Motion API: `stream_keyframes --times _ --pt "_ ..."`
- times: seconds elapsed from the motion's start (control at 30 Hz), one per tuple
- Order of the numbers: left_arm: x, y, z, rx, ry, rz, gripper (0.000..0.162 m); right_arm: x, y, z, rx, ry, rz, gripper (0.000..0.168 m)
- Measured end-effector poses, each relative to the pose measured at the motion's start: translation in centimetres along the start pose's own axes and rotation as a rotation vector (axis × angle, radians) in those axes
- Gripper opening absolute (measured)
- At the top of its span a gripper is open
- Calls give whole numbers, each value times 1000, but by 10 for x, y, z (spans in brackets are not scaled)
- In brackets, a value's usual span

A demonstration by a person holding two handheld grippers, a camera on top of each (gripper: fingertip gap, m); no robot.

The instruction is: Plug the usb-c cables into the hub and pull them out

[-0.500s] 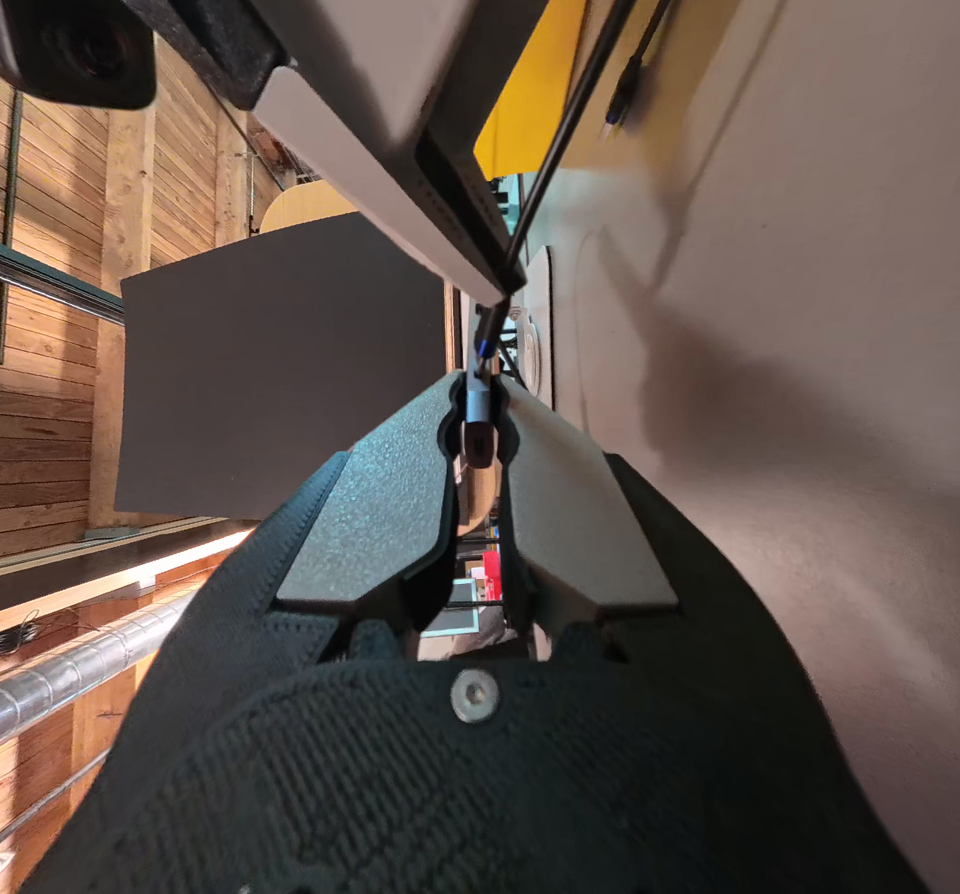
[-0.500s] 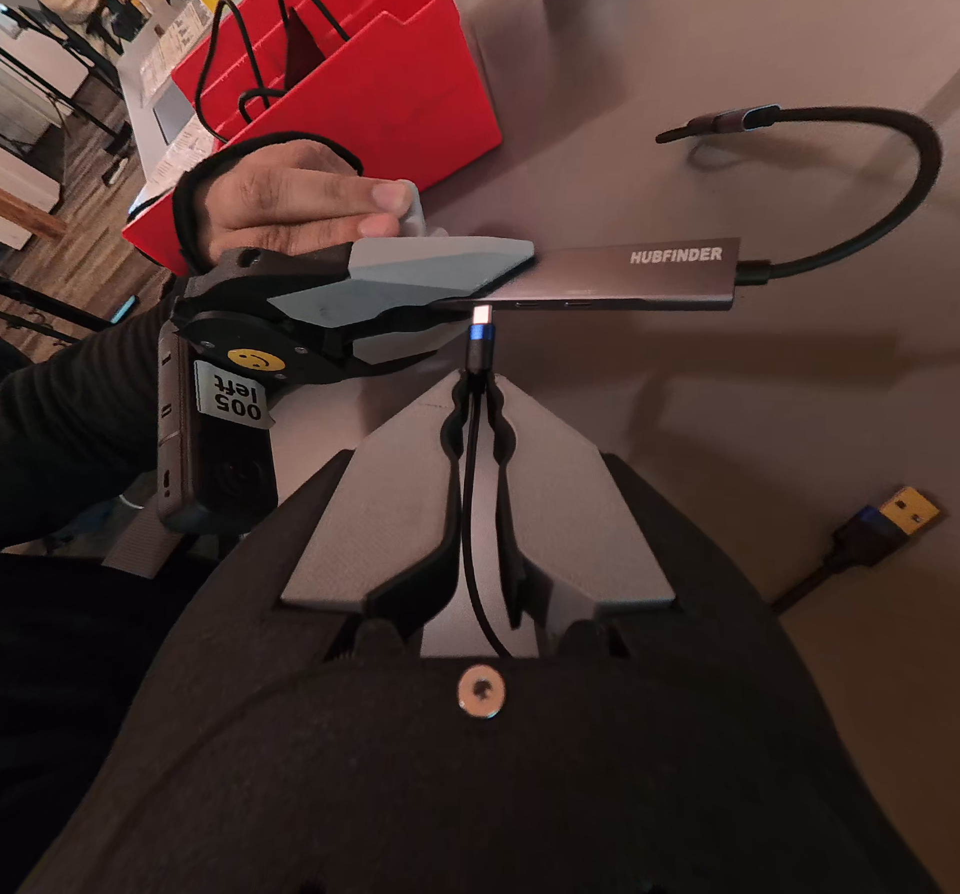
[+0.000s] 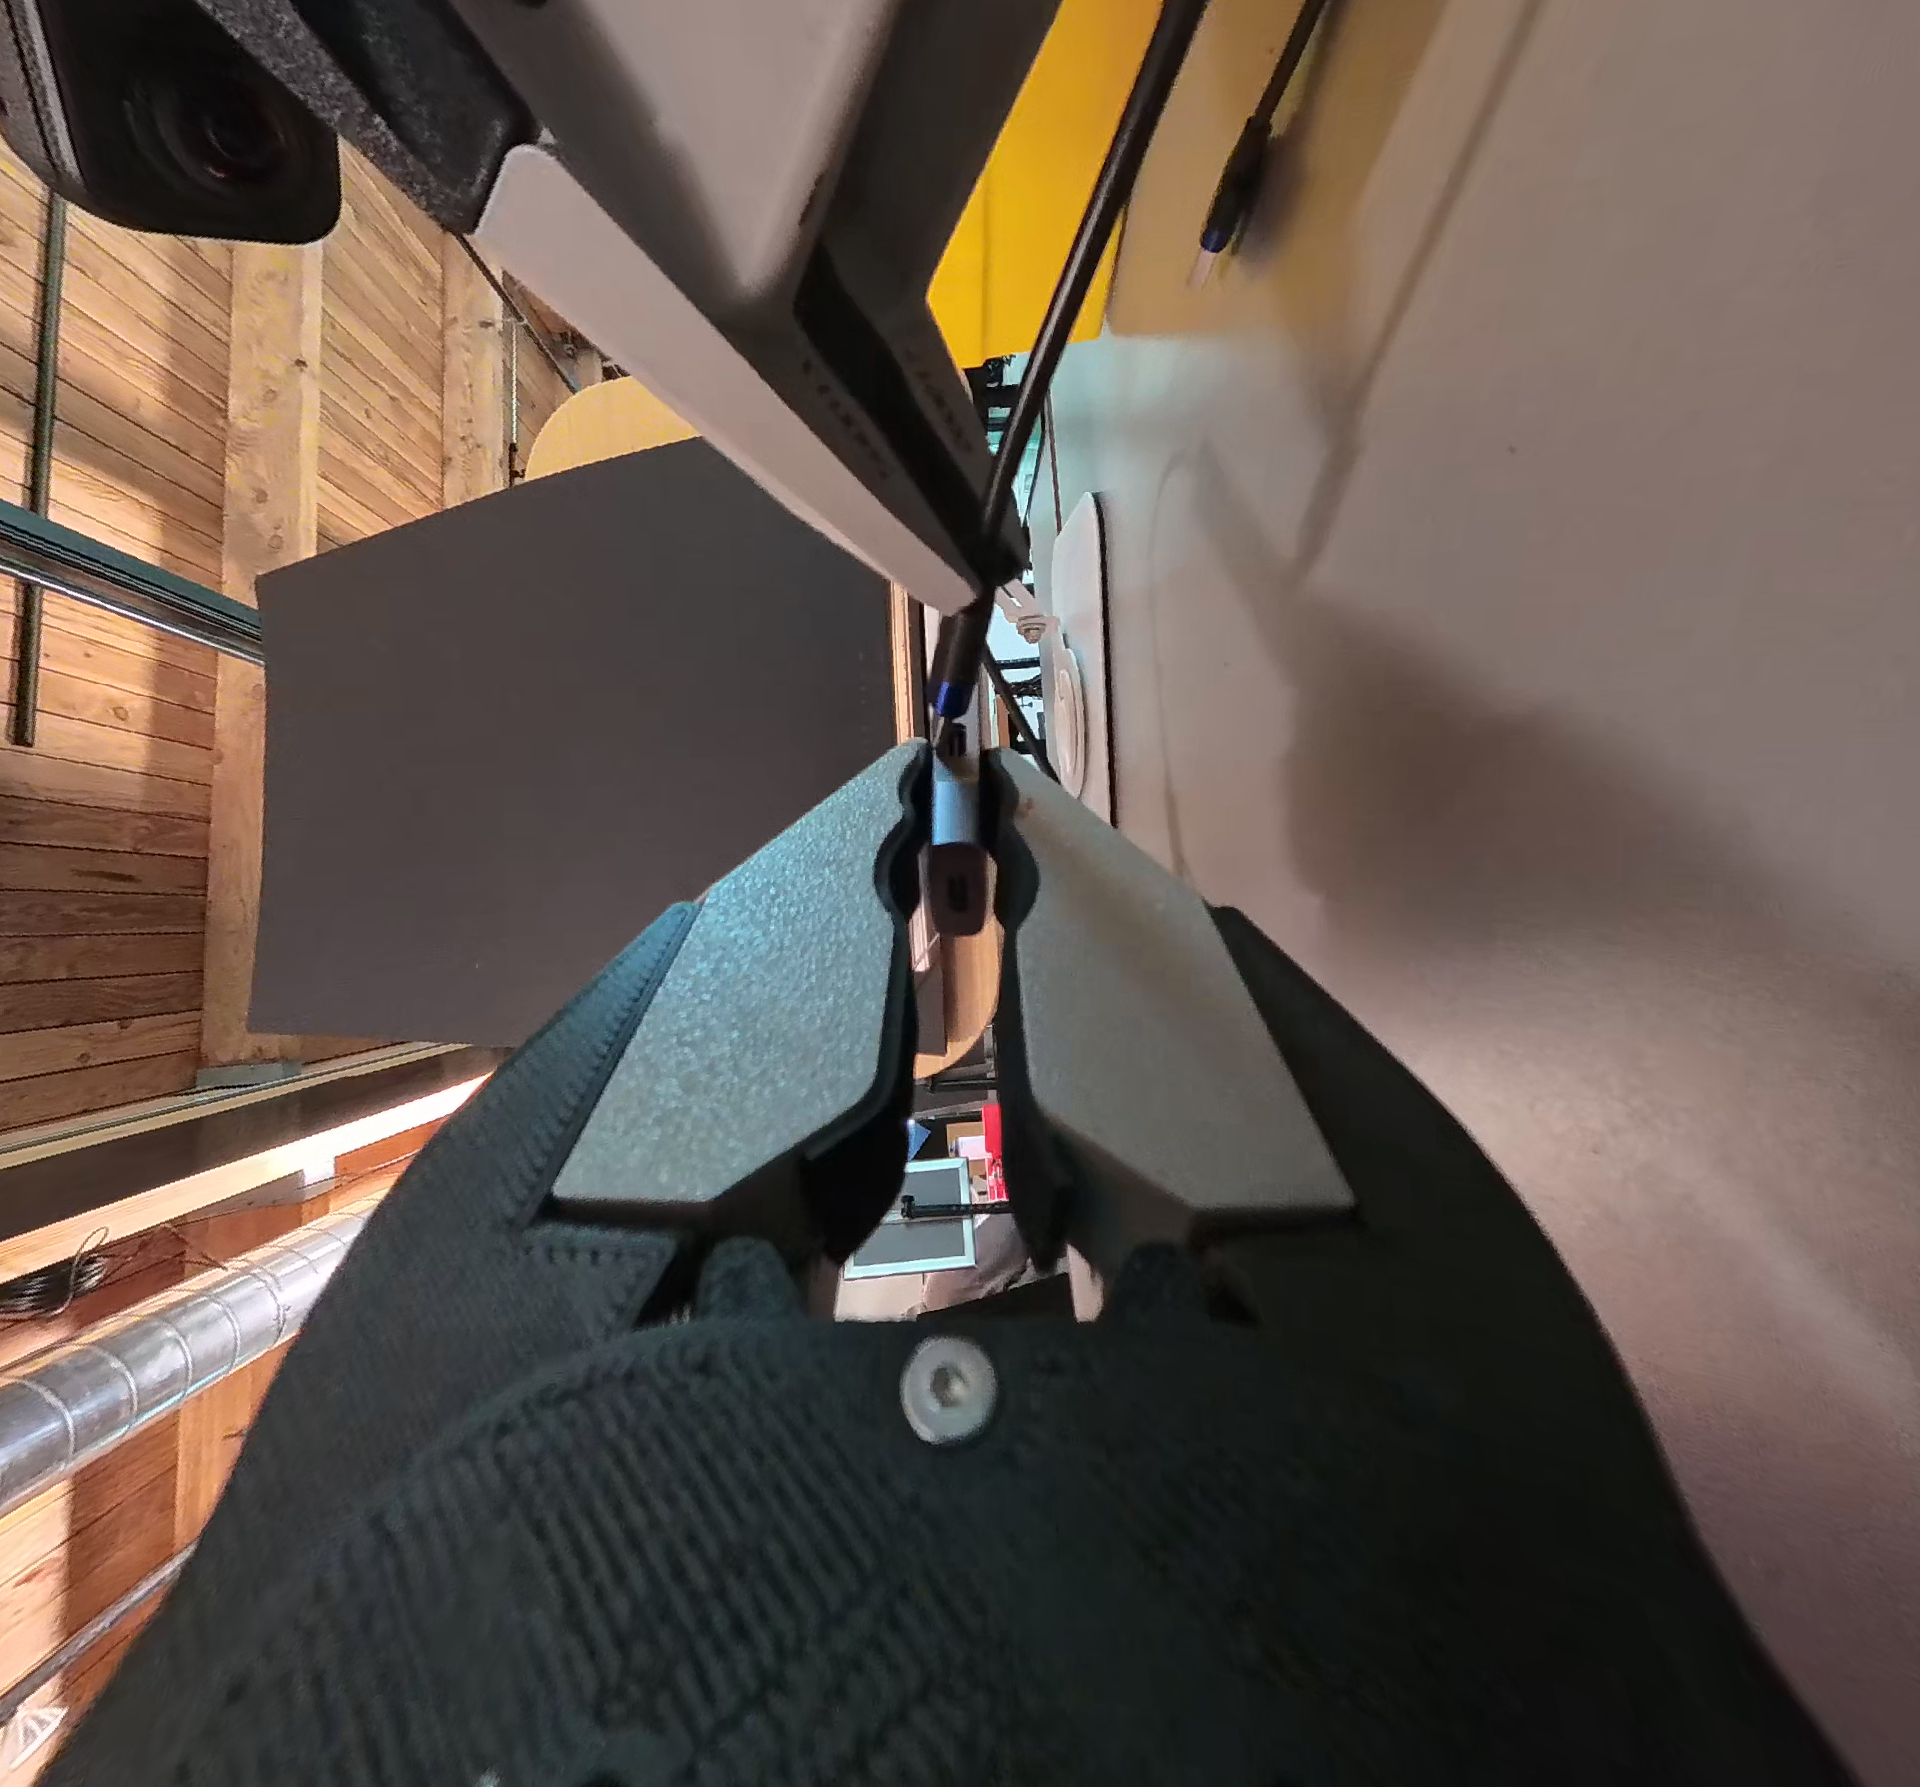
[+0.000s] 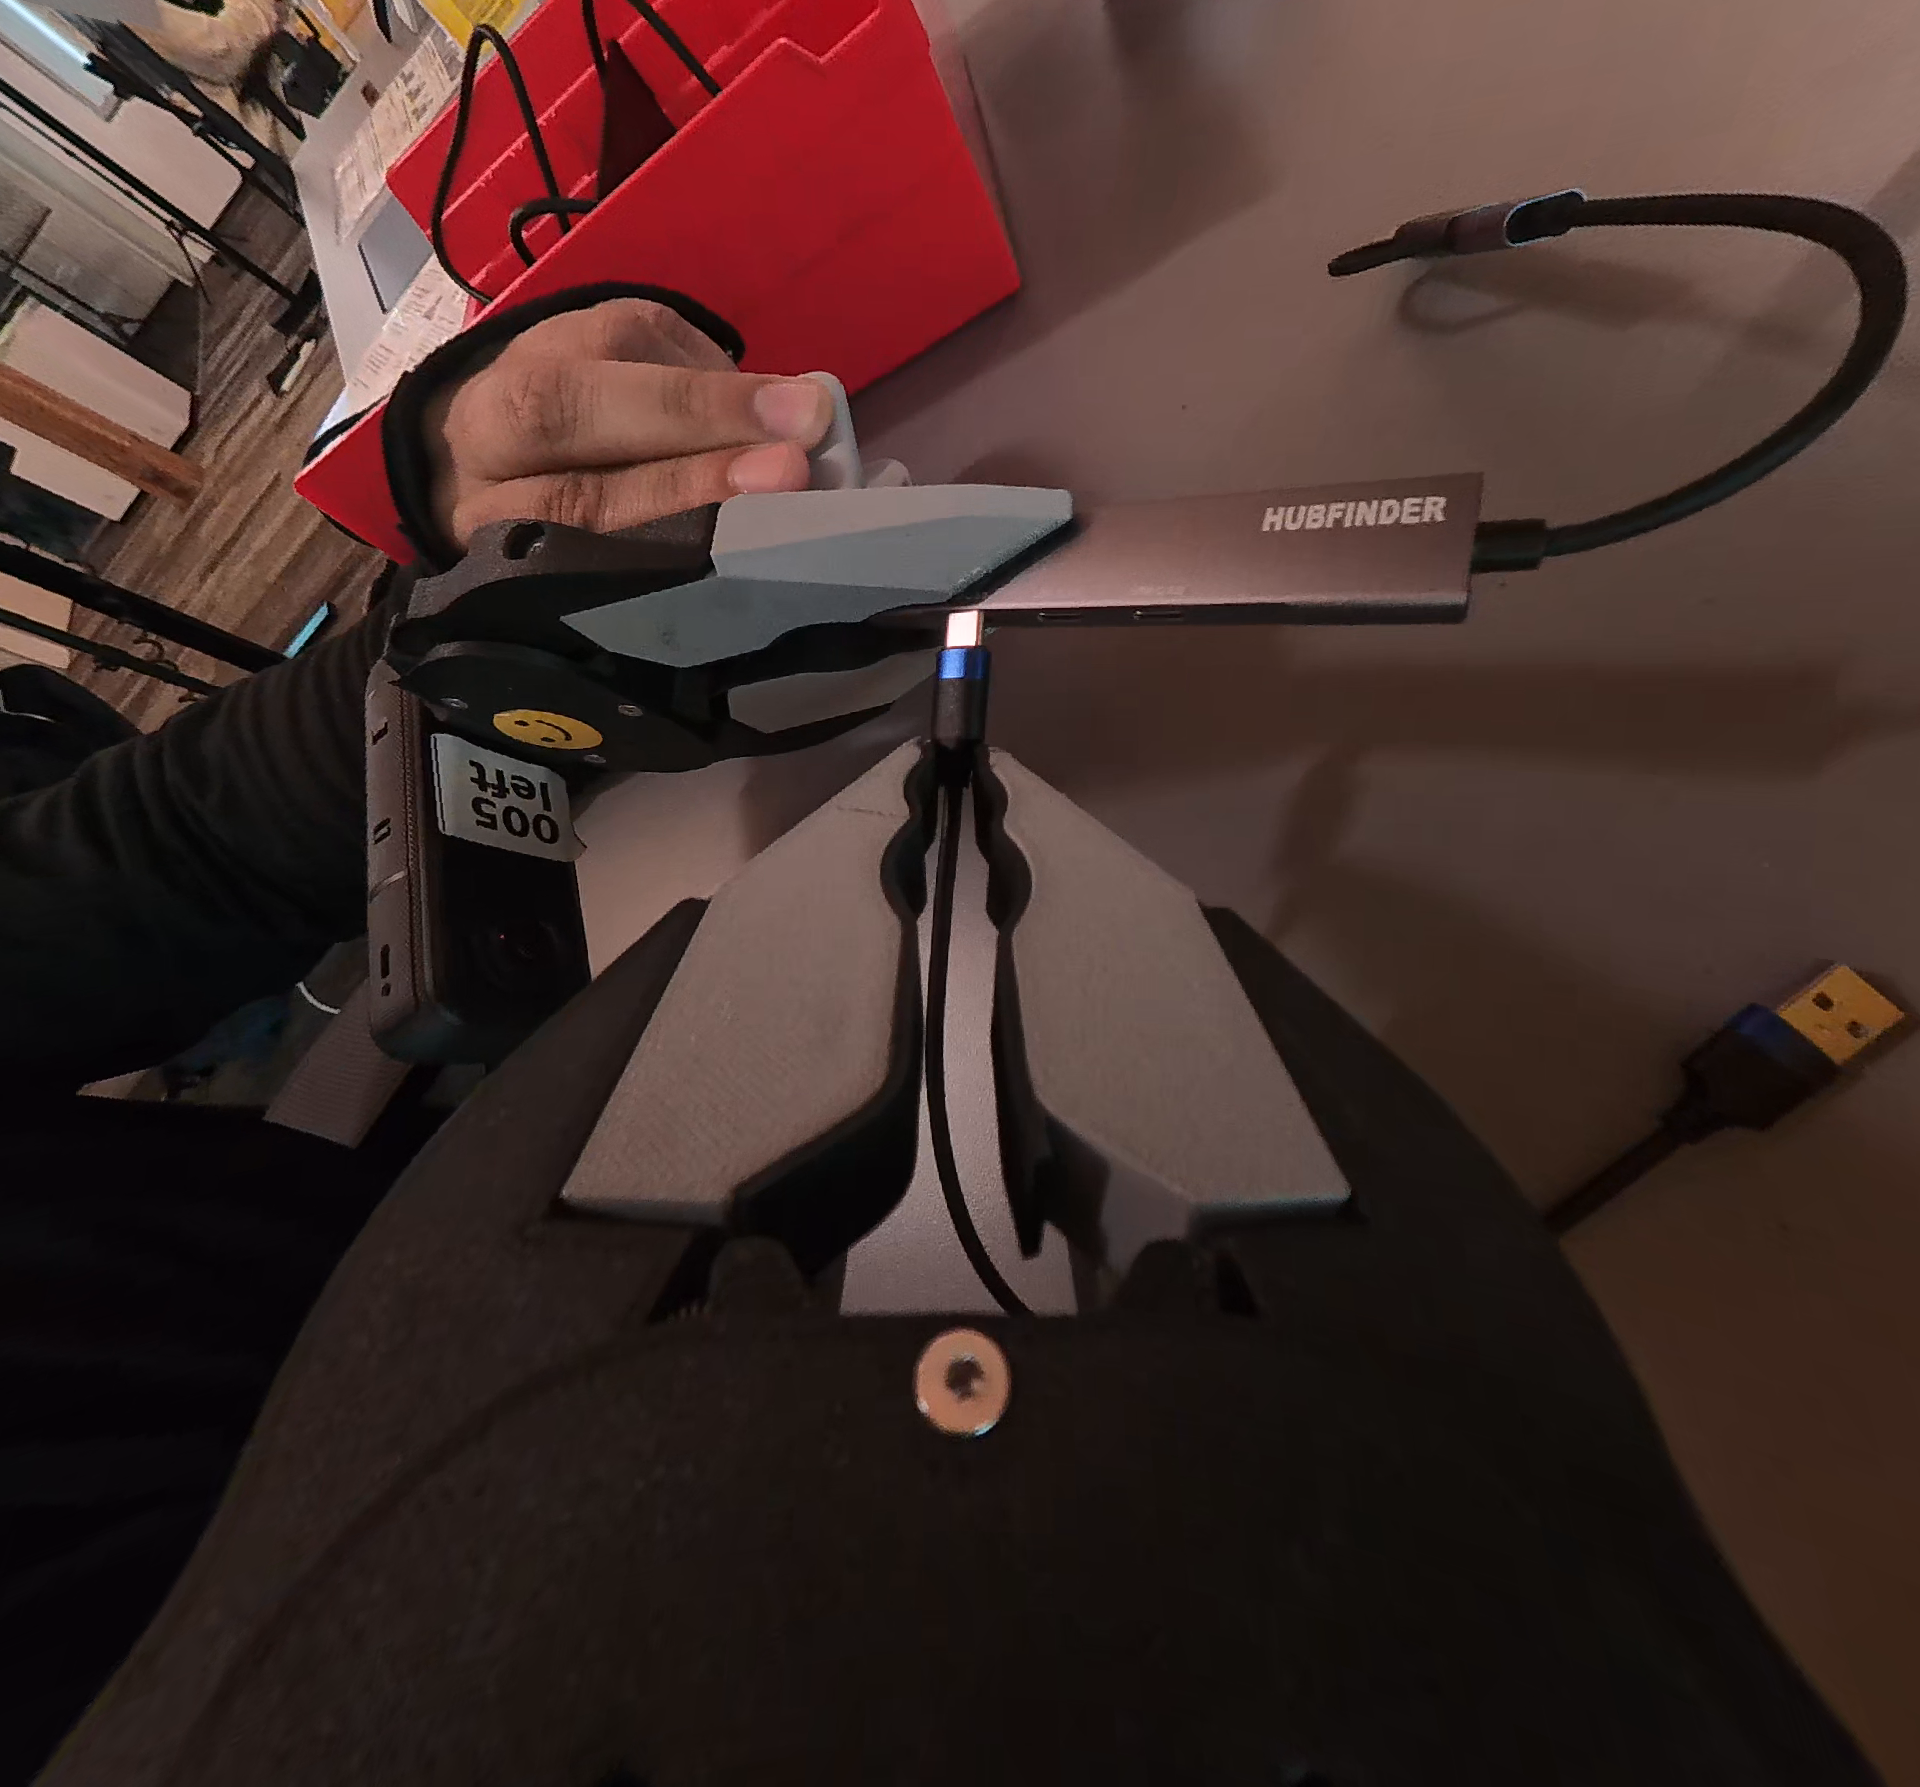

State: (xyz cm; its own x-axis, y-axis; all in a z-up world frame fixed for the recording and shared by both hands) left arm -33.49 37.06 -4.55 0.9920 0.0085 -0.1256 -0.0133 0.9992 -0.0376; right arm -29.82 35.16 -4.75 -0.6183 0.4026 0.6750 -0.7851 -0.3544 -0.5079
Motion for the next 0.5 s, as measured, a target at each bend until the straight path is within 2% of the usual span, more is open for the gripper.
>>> stream_keyframes --times 0.5 --pt "0 0 1 13 15 2 7 -2 3 2 41 35 0 3"
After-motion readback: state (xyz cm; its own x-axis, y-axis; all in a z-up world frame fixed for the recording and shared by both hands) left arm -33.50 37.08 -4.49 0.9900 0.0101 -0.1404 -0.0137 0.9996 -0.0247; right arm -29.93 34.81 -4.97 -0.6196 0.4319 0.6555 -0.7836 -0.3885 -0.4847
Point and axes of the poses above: each gripper's, where its closed fingertips meet, y out along the fingers, x out of its top, z = x × y across the jaws, the point moved 1 cm from there along -y, back along the fingers, and after that the axes turned 4 degrees about y, right-handed, at the moved point
